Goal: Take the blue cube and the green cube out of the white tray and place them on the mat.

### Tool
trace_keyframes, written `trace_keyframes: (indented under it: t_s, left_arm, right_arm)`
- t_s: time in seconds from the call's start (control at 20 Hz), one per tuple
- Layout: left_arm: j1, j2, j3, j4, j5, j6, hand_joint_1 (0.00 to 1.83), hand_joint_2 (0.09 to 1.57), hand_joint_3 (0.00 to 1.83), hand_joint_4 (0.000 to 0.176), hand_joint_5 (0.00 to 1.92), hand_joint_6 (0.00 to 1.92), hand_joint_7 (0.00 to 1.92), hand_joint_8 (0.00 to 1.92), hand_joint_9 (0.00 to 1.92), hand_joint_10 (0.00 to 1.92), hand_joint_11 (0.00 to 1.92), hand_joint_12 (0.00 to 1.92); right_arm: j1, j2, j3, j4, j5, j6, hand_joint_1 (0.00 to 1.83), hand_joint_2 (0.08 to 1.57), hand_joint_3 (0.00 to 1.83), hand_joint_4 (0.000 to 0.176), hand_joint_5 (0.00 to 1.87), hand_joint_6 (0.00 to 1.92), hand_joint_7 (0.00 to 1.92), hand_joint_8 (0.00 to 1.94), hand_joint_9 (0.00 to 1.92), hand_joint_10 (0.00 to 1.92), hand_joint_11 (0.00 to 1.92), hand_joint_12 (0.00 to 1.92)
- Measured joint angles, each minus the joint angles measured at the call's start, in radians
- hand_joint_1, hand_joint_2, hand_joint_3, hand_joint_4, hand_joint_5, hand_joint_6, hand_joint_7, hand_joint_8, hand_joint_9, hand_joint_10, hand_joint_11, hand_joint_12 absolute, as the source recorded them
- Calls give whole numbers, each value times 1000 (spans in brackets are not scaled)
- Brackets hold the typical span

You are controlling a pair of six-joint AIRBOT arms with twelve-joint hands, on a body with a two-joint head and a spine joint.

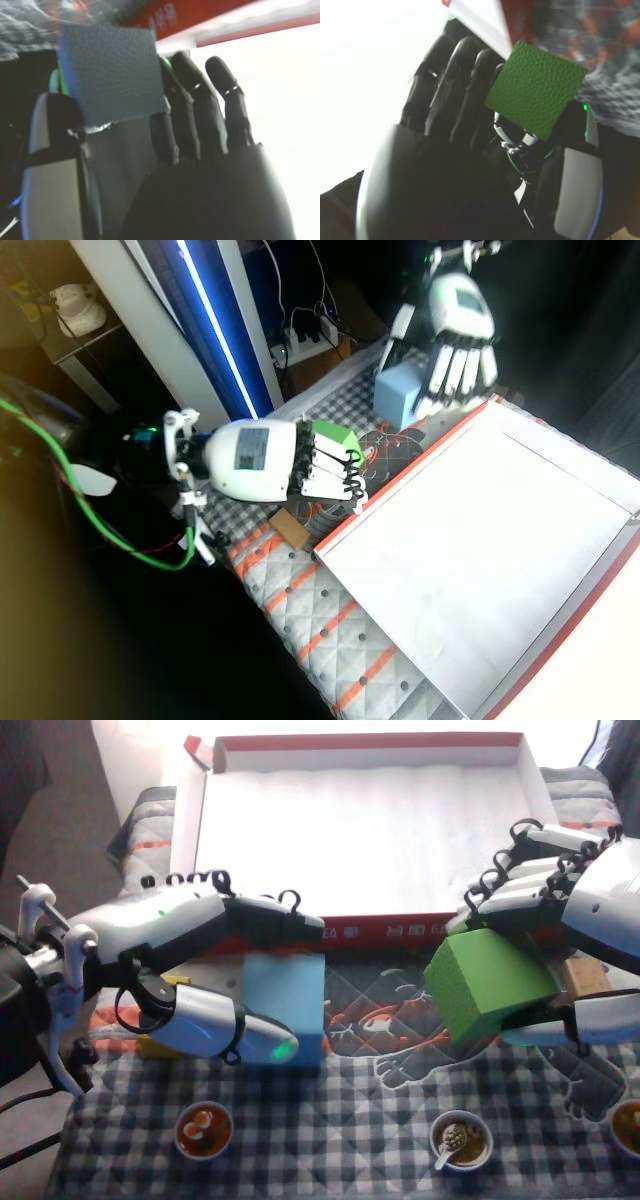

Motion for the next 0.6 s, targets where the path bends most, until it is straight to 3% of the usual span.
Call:
trace_keyframes:
  t_s: [0.05,0.15,0.2,0.25,0.3,0.35,0.4,0.45,0.5,0.55,0.6]
  left_arm:
    - [0,-3,5,-23,0,-1,679,884,4,174,223,2,251,0,301,2,0,690]
    - [0,-3,5,-36,-8,0,604,888,1,176,210,0,204,0,278,0,0,634]
    - [0,-3,5,-36,-14,0,600,876,0,176,216,1,187,1,237,0,0,578]
    - [8,1,-5,-49,-39,0,653,831,0,176,210,0,168,0,204,0,0,454]
    - [24,21,-27,-58,-77,-17,672,798,0,176,93,5,78,10,79,1,0,90]
    - [48,53,-49,-37,-125,-85,677,778,0,176,46,2,62,11,64,5,34,34]
    - [75,81,-53,2,-187,-197,748,773,0,176,72,14,40,2,12,0,6,6]
    - [92,100,-53,24,-243,-291,748,773,0,176,72,14,40,2,12,0,6,6]
    - [119,125,-51,30,-337,-420,735,771,0,152,141,10,108,7,69,10,55,36]
    - [139,140,-45,39,-405,-492,735,771,0,152,141,10,108,7,69,10,55,36]
    - [161,151,-37,37,-491,-576,729,807,12,137,87,1,95,3,61,1,69,49]
  right_arm:
    - [0,0,0,6,0,8,759,939,0,74,272,0,218,0,159,3,0,522]
    - [0,0,0,4,7,10,757,879,0,107,74,0,38,8,17,1,0,60]
    - [0,3,0,5,5,12,783,871,0,140,15,0,7,1,3,0,0,11]
    - [-6,10,-2,4,10,15,812,868,0,143,13,3,1,0,0,0,0,1]
    - [-15,18,-5,7,21,23,793,849,0,127,38,14,7,3,0,0,0,0]
    - [-25,26,-5,7,39,39,769,855,0,112,34,10,6,2,0,0,0,0]
    - [-44,36,-5,13,60,53,791,886,6,80,6,1,0,0,0,0,0,0]
    - [-57,45,-8,29,86,63,791,886,6,80,6,1,0,0,0,0,0,0]
    - [-73,63,-19,55,129,65,763,934,0,65,0,0,0,0,0,0,0,0]
    - [-84,78,-25,67,172,66,763,934,0,65,0,0,0,0,0,0,0,0]
    - [-99,99,-29,95,243,66,840,852,0,62,64,3,89,7,32,4,0,0]
